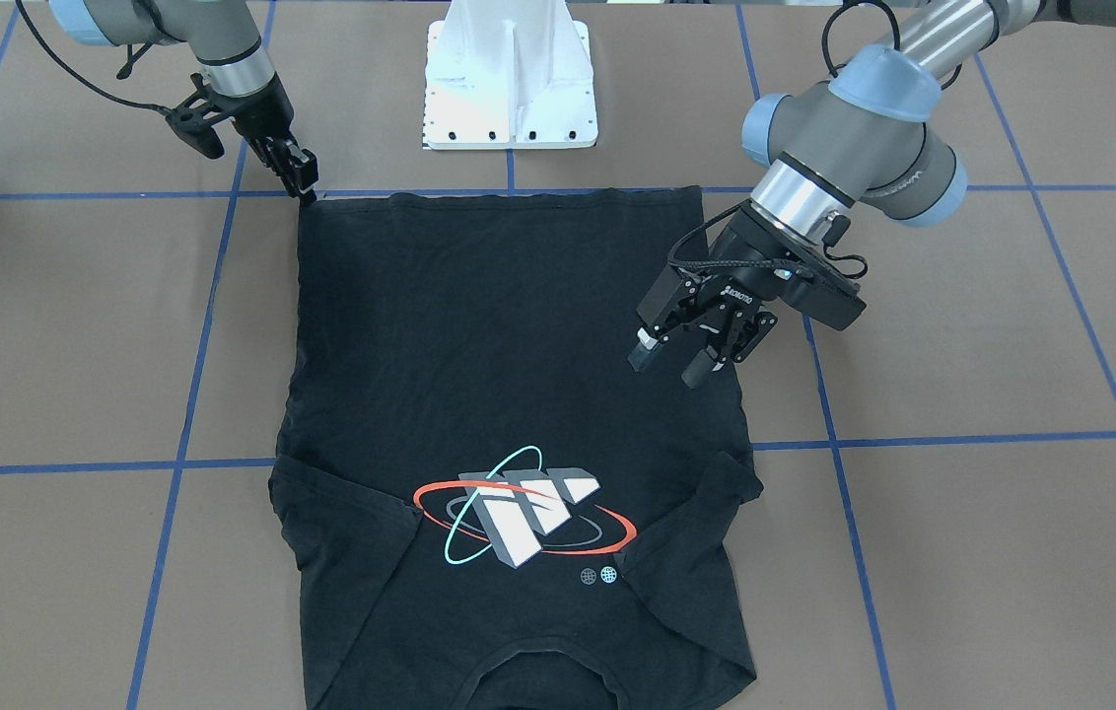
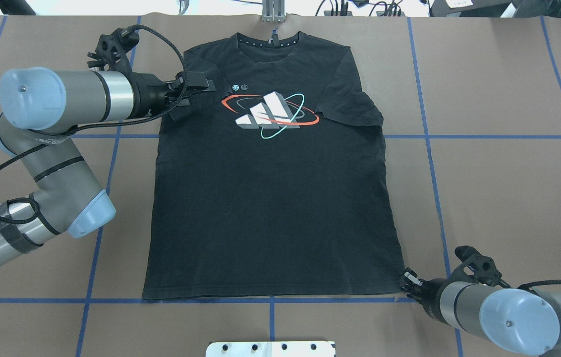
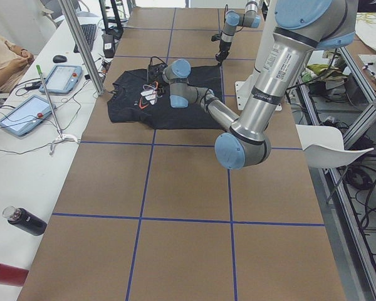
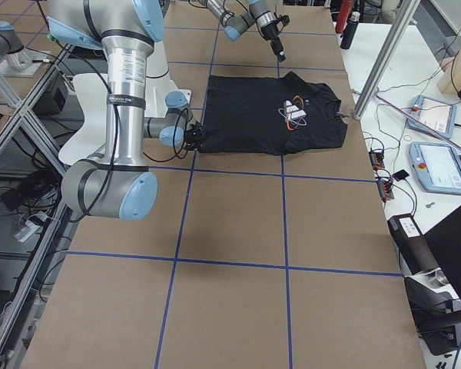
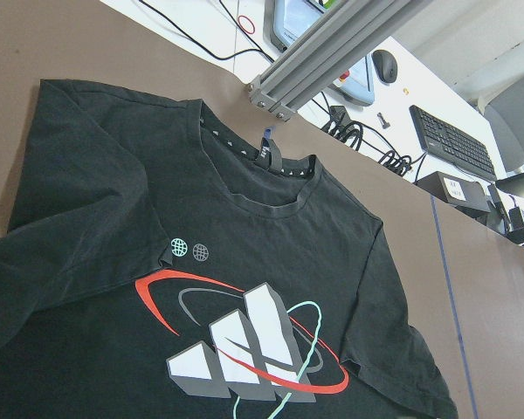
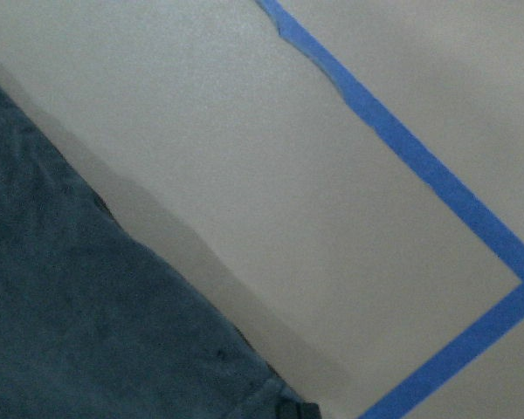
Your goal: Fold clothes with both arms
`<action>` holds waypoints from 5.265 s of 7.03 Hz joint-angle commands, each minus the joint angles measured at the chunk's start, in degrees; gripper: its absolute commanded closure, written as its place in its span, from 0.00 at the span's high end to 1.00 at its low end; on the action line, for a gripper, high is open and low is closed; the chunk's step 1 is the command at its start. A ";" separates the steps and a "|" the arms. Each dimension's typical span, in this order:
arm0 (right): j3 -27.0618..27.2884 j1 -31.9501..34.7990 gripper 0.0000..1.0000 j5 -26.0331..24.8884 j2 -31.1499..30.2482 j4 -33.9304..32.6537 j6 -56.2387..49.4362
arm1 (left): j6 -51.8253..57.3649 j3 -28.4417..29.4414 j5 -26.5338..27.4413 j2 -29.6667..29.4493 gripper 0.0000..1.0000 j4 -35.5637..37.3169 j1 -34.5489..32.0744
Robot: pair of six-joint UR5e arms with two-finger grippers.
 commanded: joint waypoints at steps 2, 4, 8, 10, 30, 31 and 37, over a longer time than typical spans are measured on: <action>3.28 0.02 0.00 1.74 -2.48 0.07 0.01 | -7.94 -1.29 -0.07 0.70 0.99 0.09 3.59; 9.80 -1.03 0.00 7.01 -9.25 0.24 0.01 | -11.51 -13.90 2.80 7.36 0.99 11.01 12.53; 12.01 -3.23 0.00 8.79 -9.27 0.24 0.01 | -15.99 -24.50 10.43 22.90 0.99 19.60 28.25; 12.45 -3.15 0.00 8.79 -9.27 0.24 0.01 | -26.06 -24.77 14.95 25.31 0.94 19.69 36.02; 12.37 -2.62 0.00 8.70 -9.45 0.16 0.01 | -32.34 -26.51 17.68 28.30 0.00 22.75 40.00; 12.45 -2.53 0.00 8.79 -9.53 0.16 0.01 | -32.26 -29.31 17.51 28.22 0.00 27.11 40.35; 16.08 14.10 0.00 23.24 -8.32 -0.02 -0.86 | -29.91 -42.35 10.32 26.12 0.00 30.94 31.37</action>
